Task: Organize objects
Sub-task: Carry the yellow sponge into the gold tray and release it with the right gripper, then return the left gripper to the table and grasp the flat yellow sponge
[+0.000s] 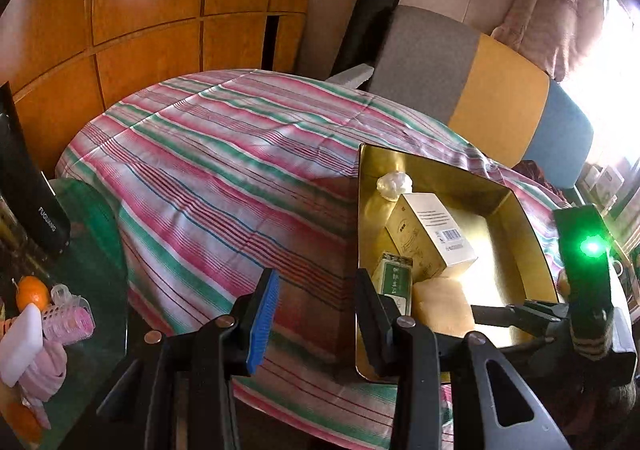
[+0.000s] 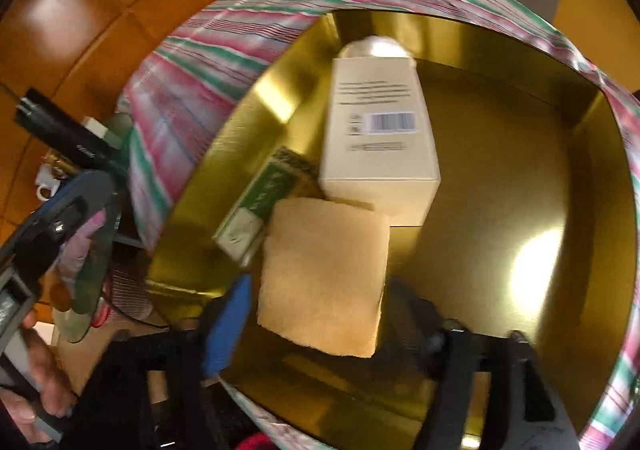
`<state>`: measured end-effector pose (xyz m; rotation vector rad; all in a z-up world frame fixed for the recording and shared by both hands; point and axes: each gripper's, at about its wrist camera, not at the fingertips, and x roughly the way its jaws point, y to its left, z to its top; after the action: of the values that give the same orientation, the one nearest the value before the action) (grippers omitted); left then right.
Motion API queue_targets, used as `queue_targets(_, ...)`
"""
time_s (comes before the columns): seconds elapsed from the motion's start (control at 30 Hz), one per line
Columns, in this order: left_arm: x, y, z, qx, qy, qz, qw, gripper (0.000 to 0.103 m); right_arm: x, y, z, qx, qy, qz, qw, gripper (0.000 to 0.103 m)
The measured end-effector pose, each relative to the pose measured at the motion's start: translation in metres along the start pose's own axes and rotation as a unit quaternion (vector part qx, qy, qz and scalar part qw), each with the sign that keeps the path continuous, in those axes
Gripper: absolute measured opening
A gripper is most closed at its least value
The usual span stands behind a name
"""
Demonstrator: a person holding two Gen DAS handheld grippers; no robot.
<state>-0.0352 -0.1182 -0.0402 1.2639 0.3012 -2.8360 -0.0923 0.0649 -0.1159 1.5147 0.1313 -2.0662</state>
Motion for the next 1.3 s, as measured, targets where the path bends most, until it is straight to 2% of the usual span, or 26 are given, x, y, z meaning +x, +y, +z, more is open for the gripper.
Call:
queue_targets(0.23,-0.004,-0.011,-0.001,0.021,-0.002,-0.003,0.9998,0.038,-0.024,-0.003,-0.014,0.011,-0.037,-0.015,0.999,0.082)
queue_targets(0.5,-0.015,-0.035,-0.003,0.058,-0.013,-0.018,0.9981,0.038,-0.066,-0.003,-0.029,0.032,-0.104,-0.045,0.993,0.084)
queue_targets(0.8,-0.016,-0.080,-0.004,0.108,0.002,-0.053,0.9927,0.038,-0.128,-0.057,-0.063,0.093,-0.167,-0.078,0.979,0.087)
queue_targets(0.97,-0.016,-0.113,-0.008,0.145,0.015,-0.088,0.9854,0.038,-0.152,-0.101,-0.085,0.129,-0.181,-0.097,0.970,0.098)
queue_targets(1.13,-0.016,-0.151,-0.009,0.186,0.022,-0.121,0.9749,0.038,-0.186,-0.168,-0.120,0.182,-0.191,-0.147,0.953,0.102)
queue_targets(1.23,-0.016,-0.177,-0.010,0.211,0.023,-0.135,0.9678,0.038,-0.216,-0.214,-0.148,0.234,-0.207,-0.191,0.931,0.103)
queue_targets(1.3,-0.015,-0.193,-0.010,0.223,0.030,-0.152,0.9625,0.038,-0.235,-0.247,-0.169,0.272,-0.217,-0.224,0.910,0.103)
